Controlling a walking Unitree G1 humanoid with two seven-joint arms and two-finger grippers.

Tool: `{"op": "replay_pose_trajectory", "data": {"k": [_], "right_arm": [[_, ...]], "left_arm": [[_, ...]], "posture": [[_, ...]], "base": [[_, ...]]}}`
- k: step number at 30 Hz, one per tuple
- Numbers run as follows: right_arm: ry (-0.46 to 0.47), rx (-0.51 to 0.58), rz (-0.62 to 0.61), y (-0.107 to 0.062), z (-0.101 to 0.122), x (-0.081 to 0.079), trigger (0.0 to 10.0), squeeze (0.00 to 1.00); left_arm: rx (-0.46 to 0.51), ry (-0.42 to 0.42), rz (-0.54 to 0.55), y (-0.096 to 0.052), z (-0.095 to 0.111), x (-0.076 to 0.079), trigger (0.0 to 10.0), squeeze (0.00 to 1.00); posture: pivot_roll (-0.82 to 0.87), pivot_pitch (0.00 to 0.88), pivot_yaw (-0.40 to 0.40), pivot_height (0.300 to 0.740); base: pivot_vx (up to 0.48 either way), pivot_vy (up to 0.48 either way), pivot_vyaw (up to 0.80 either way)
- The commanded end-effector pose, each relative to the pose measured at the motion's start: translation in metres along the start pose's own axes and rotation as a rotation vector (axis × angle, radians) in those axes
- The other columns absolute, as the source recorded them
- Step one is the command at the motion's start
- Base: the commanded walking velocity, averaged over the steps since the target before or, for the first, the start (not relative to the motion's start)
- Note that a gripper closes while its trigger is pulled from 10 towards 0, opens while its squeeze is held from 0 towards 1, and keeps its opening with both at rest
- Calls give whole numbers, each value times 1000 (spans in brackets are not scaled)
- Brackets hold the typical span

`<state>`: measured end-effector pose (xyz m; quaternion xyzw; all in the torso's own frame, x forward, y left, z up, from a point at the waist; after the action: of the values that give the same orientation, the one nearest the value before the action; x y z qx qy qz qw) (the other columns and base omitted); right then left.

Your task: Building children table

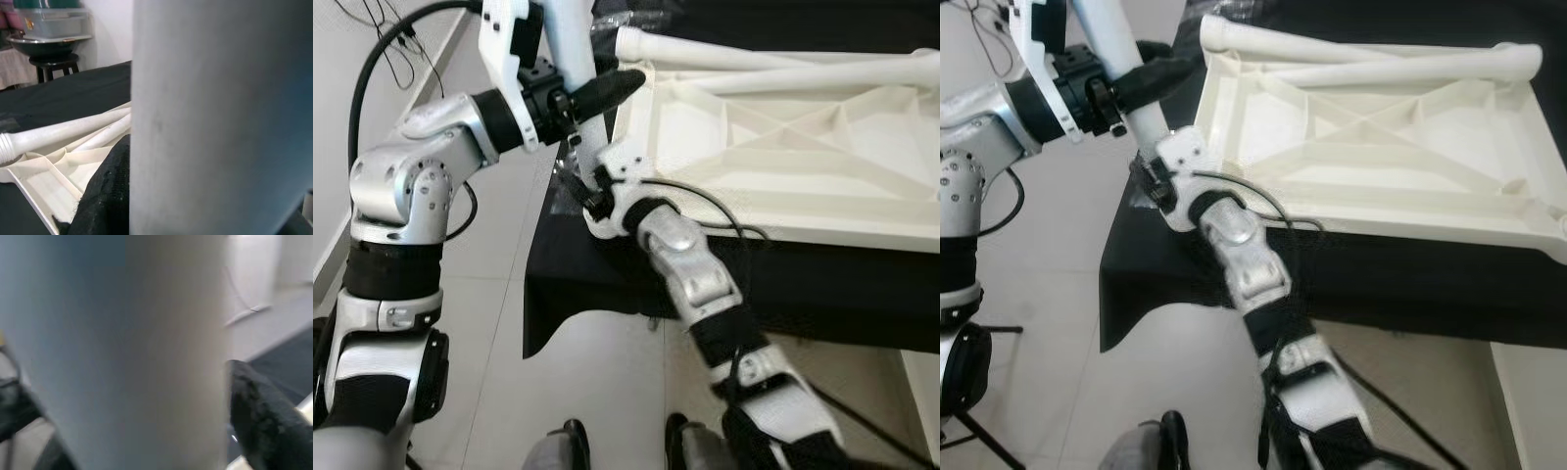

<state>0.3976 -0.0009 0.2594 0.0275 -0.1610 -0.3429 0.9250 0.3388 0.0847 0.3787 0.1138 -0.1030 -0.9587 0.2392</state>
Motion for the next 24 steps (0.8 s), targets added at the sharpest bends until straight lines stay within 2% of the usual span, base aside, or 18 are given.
{"op": "replay_pose_trajectory", "data": {"k": [1, 2, 3, 5, 6, 10, 11, 12, 13, 17, 24], "right_arm": [[34, 66, 114, 5, 12, -10, 10000, 1000], [34, 66, 114, 5, 12, -10, 10000, 1000], [21, 82, 258, 3, 22, -6, 10000, 196], [18, 74, 310, 3, 24, -4, 10000, 196], [14, 73, 352, 3, 25, -7, 10000, 0], [7, 72, 444, 4, 25, -13, 10000, 0], [12, 70, 469, 5, 25, -14, 8275, 0], [19, 68, 489, 5, 25, -15, 4471, 0], [25, 68, 517, 5, 24, -18, 0, 0], [25, 64, 564, 6, 22, -23, 0, 0], [27, 63, 536, 6, 20, -19, 0, 0]], "left_arm": [[-20, -37, -163, 10, -8, 25, 0, 0], [-20, -37, -163, 10, -8, 25, 0, 0], [-21, -37, -165, 9, -9, 25, 0, 0], [-22, -36, -165, 9, -9, 25, 0, 0], [-22, -36, -166, 9, -9, 25, 0, 0], [-23, -33, -168, 9, -9, 25, 0, 0], [-24, -32, -169, 9, -9, 25, 0, 0], [-24, -31, -170, 9, -8, 25, 0, 0], [-24, -30, -171, 9, -8, 25, 0, 0], [-27, -29, -173, 9, -8, 25, 0, 0], [-30, -29, -177, 8, -9, 25, 0, 0]], "posture": [[37, 251, 41, 740], [37, 251, 41, 740], [41, 249, 42, 740], [41, 249, 42, 740], [43, 249, 41, 740], [51, 250, 42, 740], [53, 249, 42, 740], [53, 249, 42, 740], [53, 249, 42, 740], [56, 254, 44, 740], [53, 256, 47, 740]], "base": [[0, 0, 0], [0, 0, 0], [0, 0, 0], [0, 0, 0], [0, 0, 0], [0, 0, 0], [0, 0, 0], [0, 0, 0], [0, 0, 0], [0, 0, 0], [0, 0, 0]]}}
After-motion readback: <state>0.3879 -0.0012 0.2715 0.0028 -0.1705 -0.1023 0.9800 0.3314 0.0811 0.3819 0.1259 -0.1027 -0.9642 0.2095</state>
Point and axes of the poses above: a point about 5 cm out from each wrist's last joint towards the gripper, its own y axis pointing out of the wrist towards the gripper, its own z axis along the axis of the wrist's last joint, x = y × z, the point moved 4 cm from there along y, pointing out of the wrist towards the gripper, and after that the axes turned 4 degrees about -y, right-handed, at the moved point
